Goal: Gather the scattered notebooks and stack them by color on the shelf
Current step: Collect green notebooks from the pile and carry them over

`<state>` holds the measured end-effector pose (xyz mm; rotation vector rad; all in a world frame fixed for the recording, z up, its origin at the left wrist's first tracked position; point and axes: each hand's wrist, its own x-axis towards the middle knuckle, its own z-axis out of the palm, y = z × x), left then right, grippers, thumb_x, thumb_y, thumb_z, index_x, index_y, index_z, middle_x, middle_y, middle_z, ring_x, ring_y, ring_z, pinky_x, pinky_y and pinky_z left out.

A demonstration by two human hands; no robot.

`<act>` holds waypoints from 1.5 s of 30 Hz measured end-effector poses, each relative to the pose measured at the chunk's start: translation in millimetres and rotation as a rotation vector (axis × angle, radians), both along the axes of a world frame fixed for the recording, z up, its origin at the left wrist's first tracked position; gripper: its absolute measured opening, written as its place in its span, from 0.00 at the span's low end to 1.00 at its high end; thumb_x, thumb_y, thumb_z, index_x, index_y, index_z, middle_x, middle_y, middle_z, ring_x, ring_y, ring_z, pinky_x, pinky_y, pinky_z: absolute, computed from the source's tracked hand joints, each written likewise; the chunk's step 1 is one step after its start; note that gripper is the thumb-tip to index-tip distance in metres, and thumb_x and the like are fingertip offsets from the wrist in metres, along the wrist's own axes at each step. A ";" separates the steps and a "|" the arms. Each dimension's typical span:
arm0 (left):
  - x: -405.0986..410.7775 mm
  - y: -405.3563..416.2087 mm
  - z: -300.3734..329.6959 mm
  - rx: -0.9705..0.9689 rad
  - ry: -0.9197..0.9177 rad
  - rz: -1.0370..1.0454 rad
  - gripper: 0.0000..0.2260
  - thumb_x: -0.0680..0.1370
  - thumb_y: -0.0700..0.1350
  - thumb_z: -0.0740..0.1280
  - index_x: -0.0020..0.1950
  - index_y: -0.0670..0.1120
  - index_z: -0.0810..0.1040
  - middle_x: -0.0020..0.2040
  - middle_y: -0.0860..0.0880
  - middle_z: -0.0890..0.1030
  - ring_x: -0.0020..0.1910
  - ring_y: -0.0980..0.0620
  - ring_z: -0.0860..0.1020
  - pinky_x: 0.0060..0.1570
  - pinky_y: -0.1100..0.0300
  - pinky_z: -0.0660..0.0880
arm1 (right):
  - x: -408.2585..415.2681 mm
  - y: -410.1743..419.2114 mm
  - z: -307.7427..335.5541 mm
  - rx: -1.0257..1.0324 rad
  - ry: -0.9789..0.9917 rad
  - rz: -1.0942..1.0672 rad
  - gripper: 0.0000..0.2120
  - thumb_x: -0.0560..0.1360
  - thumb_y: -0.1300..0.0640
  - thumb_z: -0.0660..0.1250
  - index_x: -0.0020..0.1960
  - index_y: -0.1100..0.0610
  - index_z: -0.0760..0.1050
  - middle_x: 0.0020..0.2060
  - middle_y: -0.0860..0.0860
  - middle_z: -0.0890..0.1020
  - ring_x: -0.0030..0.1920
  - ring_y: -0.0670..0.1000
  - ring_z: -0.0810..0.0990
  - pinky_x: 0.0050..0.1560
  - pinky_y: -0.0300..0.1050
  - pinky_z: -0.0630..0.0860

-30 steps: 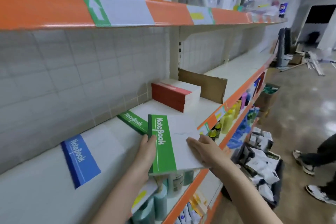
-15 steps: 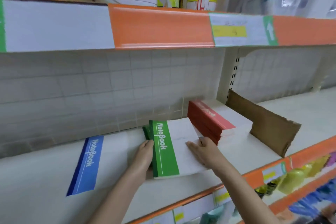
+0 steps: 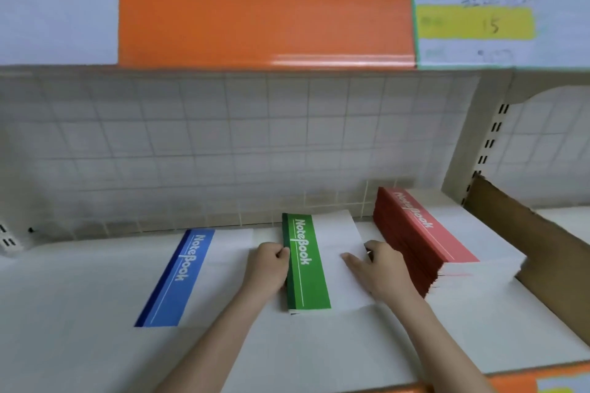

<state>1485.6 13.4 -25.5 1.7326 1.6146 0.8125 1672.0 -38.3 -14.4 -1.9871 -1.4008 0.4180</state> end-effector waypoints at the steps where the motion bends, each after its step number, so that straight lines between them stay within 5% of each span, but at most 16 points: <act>1: 0.8 1.6 -2.6 0.018 0.040 0.002 0.21 0.81 0.42 0.60 0.28 0.46 0.60 0.25 0.50 0.64 0.26 0.54 0.62 0.26 0.61 0.57 | 1.3 2.0 -1.7 -0.001 -0.008 0.002 0.20 0.73 0.47 0.69 0.36 0.61 0.67 0.31 0.53 0.71 0.33 0.53 0.68 0.34 0.46 0.61; 5: 2.8 5.1 -11.9 0.077 0.130 0.015 0.21 0.79 0.43 0.62 0.27 0.46 0.60 0.23 0.50 0.63 0.25 0.53 0.61 0.30 0.56 0.57 | 4.4 7.9 -8.6 -0.019 -0.078 0.000 0.19 0.73 0.44 0.68 0.40 0.61 0.73 0.33 0.51 0.75 0.36 0.52 0.72 0.34 0.44 0.63; 9: 3.8 6.7 -20.6 0.125 0.137 0.023 0.20 0.78 0.43 0.63 0.27 0.45 0.63 0.23 0.49 0.66 0.25 0.50 0.64 0.30 0.57 0.59 | 5.8 11.1 -15.2 -0.022 -0.147 -0.004 0.20 0.74 0.43 0.67 0.34 0.56 0.65 0.35 0.50 0.72 0.37 0.52 0.71 0.35 0.43 0.61; 18: 6.0 5.6 -23.6 0.246 0.259 0.030 0.20 0.78 0.43 0.62 0.26 0.46 0.61 0.24 0.49 0.67 0.27 0.47 0.67 0.31 0.54 0.64 | 6.7 10.6 -20.3 -0.053 -0.213 0.049 0.19 0.75 0.42 0.65 0.46 0.60 0.73 0.48 0.56 0.74 0.41 0.54 0.73 0.40 0.41 0.64; 25: 3.4 8.7 -25.7 0.265 0.222 0.032 0.13 0.78 0.42 0.63 0.34 0.38 0.75 0.32 0.40 0.79 0.35 0.41 0.76 0.37 0.49 0.71 | 6.9 8.4 -18.9 -0.090 -0.204 0.102 0.23 0.75 0.41 0.64 0.54 0.61 0.73 0.54 0.56 0.74 0.52 0.55 0.75 0.50 0.42 0.69; 32: 0.0 1.5 -18.7 0.227 0.136 -0.027 0.14 0.79 0.46 0.64 0.43 0.35 0.78 0.40 0.39 0.82 0.42 0.41 0.80 0.44 0.50 0.74 | 15.7 -4.6 -13.0 -0.047 0.060 0.217 0.41 0.68 0.37 0.70 0.73 0.54 0.62 0.61 0.51 0.72 0.61 0.48 0.72 0.63 0.42 0.69; 36: -5.5 -8.2 -3.0 0.099 0.149 -0.172 0.16 0.75 0.53 0.69 0.51 0.40 0.79 0.45 0.44 0.83 0.47 0.46 0.80 0.51 0.50 0.75 | 21.0 -8.3 -13.6 -0.135 0.093 0.354 0.51 0.62 0.33 0.73 0.76 0.46 0.52 0.68 0.47 0.65 0.71 0.49 0.59 0.70 0.46 0.61; 40: -10.3 -18.7 13.2 -0.128 0.178 -0.406 0.32 0.64 0.60 0.75 0.64 0.51 0.70 0.58 0.50 0.77 0.59 0.49 0.76 0.61 0.51 0.72 | 25.5 -10.0 -15.9 -0.226 0.088 0.499 0.59 0.57 0.38 0.78 0.75 0.36 0.42 0.55 0.28 0.58 0.67 0.42 0.53 0.65 0.40 0.58; 45: -7.8 -33.6 16.1 -0.110 0.461 -0.461 0.48 0.62 0.59 0.77 0.74 0.57 0.51 0.60 0.50 0.66 0.62 0.52 0.67 0.61 0.55 0.70 | 29.8 -8.7 -17.5 -0.246 0.076 0.499 0.61 0.57 0.45 0.81 0.73 0.33 0.40 0.49 0.29 0.56 0.62 0.39 0.52 0.65 0.40 0.58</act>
